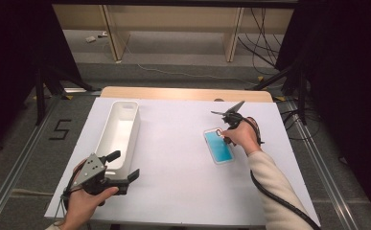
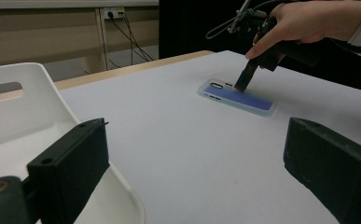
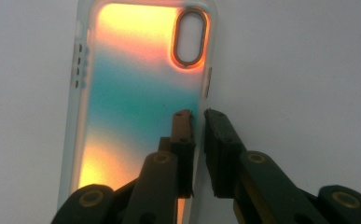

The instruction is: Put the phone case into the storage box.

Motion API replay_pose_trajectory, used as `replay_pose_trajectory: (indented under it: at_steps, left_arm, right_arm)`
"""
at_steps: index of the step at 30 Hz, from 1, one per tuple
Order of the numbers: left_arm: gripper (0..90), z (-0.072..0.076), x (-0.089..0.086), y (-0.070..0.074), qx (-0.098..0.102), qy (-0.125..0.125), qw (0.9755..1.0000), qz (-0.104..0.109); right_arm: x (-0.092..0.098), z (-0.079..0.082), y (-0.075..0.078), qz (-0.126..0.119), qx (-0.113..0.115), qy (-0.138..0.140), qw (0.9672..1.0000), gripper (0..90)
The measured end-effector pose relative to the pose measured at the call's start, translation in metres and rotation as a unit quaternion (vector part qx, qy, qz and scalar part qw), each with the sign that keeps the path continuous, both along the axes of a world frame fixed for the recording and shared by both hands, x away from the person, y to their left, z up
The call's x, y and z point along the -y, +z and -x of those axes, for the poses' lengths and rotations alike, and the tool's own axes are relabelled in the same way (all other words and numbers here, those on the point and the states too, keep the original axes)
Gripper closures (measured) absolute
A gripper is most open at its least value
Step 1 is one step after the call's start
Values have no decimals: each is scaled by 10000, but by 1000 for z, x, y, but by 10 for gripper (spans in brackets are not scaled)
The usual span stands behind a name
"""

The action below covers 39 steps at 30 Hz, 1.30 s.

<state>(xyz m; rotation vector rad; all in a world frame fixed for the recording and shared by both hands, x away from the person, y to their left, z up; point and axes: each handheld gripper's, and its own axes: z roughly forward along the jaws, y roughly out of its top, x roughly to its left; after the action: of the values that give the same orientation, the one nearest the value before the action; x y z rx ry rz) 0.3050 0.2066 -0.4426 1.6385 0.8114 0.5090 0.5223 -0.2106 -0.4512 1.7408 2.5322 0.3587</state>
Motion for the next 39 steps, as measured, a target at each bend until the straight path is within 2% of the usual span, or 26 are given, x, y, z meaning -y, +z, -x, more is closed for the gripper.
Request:
replay_pose_trajectory:
  at_steps: [8, 11, 16, 19, 20, 23, 25, 26, 27, 30, 32, 34, 35, 36, 37, 39]
  left_arm:
    - [63, 0, 0, 0, 3, 3, 10000, 4]
    - [63, 0, 0, 0, 18, -13, 10000, -10]
    - [63, 0, 0, 0, 6, 2, 10000, 3]
    - [63, 0, 0, 0, 8, 1, 10000, 3]
    - [63, 0, 0, 0, 6, 1, 10000, 3]
    - [63, 0, 0, 0, 5, 5, 10000, 6]
    - [63, 0, 0, 0, 24, 4, 10000, -13]
    - [63, 0, -1, 0, 44, -11, 10000, -37]
    - [63, 0, 0, 0, 37, -3, 10000, -29]
    - [63, 0, -1, 1, 58, -10, 10000, -46]
    - [63, 0, -1, 1, 44, -1, 10000, -17]
    - [63, -1, -1, 0, 61, -15, 10000, 6]
    - [63, 0, -1, 1, 43, 0, 10000, -30]
    - [63, 0, -1, 1, 46, -3, 10000, -24]
    - [63, 0, -1, 1, 48, -1, 10000, -21]
    - [63, 0, 0, 0, 63, -16, 10000, 9]
  right_arm:
    - [0, 0, -2, 2, 119, -49, 9999, 852]
    - [0, 0, -1, 3, 61, -112, 9999, 856]
    - [1, -1, -2, 24, 185, -7, 9998, 861]
    - [1, 0, -2, 48, 165, -9, 9999, 866]
    - [2, -1, 0, 9, 49, 25, 10000, 868]
    - [0, 1, 0, -104, -28, -175, 9998, 876]
    - [-1, 1, 0, -94, -56, -246, 9996, 879]
    - [-2, 2, -1, 47, 63, -313, 9995, 880]
    - [-4, 3, -1, 10, 108, -417, 9991, 882]
    - [-2, 2, -1, 74, 207, -276, 9994, 884]
    - [-4, 3, -1, 45, 159, -462, 9988, 888]
    - [-4, 3, -1, 52, 167, -441, 9989, 889]
    - [-6, 5, 2, 50, 54, -584, 9983, 890]
    - [-6, 5, 2, 50, 54, -584, 9983, 890]
    - [-4, 5, 1, 80, 237, -400, 9989, 891]
    - [-5, 6, 2, 51, 222, -451, 9987, 892]
